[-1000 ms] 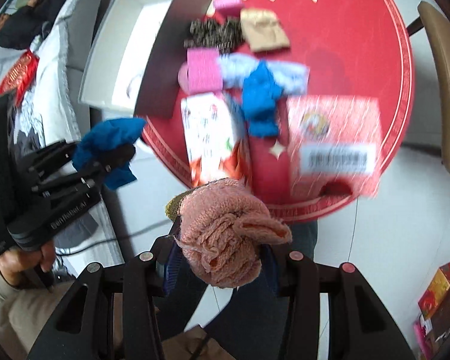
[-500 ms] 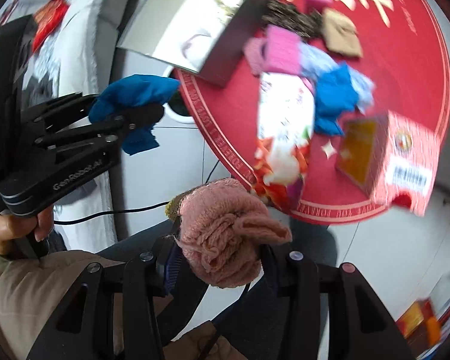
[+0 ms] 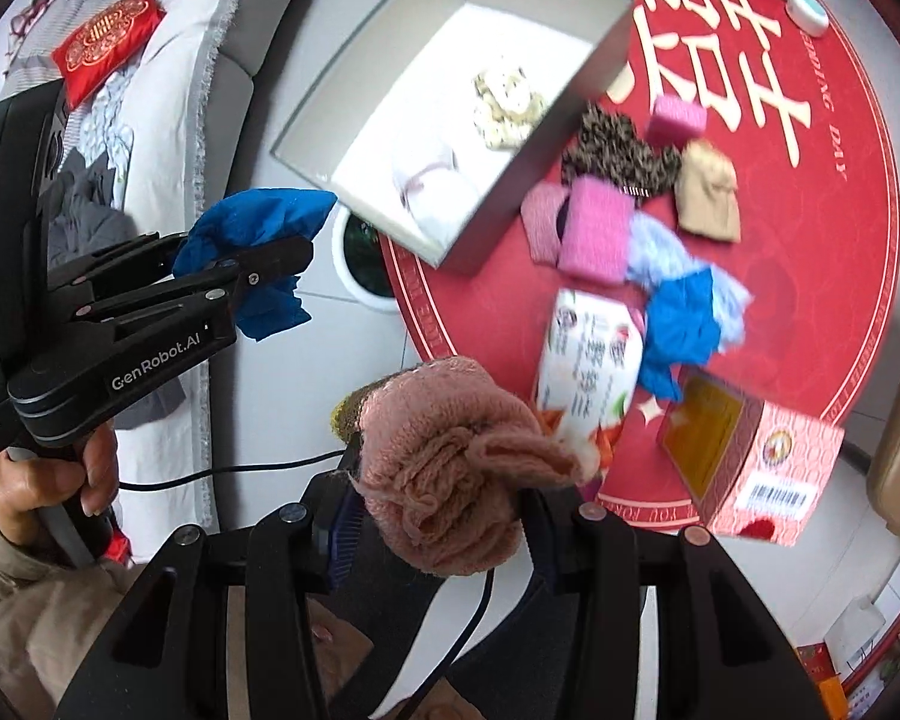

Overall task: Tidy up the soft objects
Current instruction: 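Carry the blue cloth and pink knit roll over the white box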

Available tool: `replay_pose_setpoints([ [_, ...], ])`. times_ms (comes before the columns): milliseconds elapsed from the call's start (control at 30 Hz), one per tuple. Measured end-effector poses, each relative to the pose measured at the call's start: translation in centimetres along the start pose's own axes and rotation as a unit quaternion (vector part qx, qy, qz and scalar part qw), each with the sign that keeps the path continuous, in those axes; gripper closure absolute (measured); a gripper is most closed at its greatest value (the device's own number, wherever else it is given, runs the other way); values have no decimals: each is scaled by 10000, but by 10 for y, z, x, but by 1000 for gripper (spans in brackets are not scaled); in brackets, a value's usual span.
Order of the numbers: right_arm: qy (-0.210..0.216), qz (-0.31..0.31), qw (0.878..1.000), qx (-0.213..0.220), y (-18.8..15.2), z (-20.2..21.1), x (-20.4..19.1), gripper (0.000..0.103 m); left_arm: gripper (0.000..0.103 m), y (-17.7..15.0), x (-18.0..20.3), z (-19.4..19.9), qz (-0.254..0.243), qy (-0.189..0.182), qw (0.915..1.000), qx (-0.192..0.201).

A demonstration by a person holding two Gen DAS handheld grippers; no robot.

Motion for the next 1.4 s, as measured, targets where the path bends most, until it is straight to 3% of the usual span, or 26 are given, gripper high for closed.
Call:
replay_pose_setpoints([
  [467, 3, -189, 9996, 225, 71, -24, -15, 54, 68, 41, -41, -22, 302, 209, 9993, 118],
  [700, -372, -625, 9951, 667, 126, -31, 2, 54, 68, 66, -53, -47, 474, 397, 9980, 134],
  [900, -434, -824, 9928, 754, 163, -41, 16, 54, 68, 89, -57, -65, 626, 409, 9971, 157],
  [1400, -725, -913, 9904, 743, 203, -68, 37, 54, 68, 111, -54, -106, 686, 543, 9961, -86],
])
Point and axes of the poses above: each gripper's, at about its wrist camera, not at the fingertips, and z roughly against the way its jaws point, x to its right, y to its top, the point moved 4 cm from there along -z, roughly the way its jaws point, and after that the axes turned 15 degrees about x, right-handed, at the moved point
